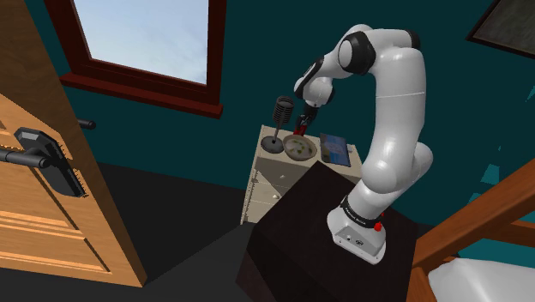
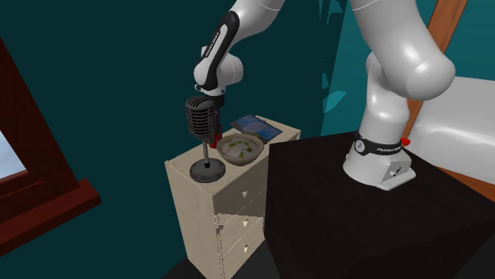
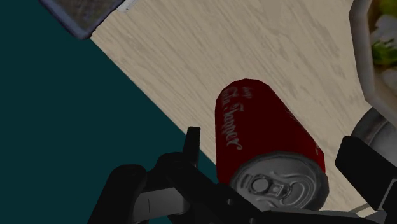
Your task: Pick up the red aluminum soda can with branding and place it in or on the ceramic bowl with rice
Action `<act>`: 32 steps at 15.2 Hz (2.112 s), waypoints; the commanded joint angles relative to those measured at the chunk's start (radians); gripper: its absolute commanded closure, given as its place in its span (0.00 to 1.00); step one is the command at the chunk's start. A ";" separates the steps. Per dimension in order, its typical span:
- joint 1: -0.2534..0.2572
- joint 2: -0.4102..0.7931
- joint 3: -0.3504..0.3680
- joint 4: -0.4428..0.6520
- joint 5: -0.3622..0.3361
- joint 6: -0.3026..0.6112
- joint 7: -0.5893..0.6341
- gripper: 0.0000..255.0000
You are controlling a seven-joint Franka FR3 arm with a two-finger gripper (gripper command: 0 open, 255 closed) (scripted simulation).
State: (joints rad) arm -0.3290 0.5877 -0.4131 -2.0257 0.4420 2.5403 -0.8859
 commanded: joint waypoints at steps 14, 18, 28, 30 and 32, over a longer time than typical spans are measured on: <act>0.019 -0.044 -0.025 -0.009 -0.028 -0.034 0.019 1.00; 0.036 -0.087 -0.048 -0.014 -0.057 -0.069 0.039 1.00; 0.075 -0.190 -0.100 -0.012 -0.133 -0.164 0.091 1.00; 0.081 -0.209 -0.109 -0.009 -0.148 -0.183 0.101 1.00; 0.088 -0.228 -0.117 -0.005 -0.163 -0.204 0.111 1.00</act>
State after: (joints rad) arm -0.2456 0.3708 -0.5253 -2.0350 0.2879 2.3500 -0.7819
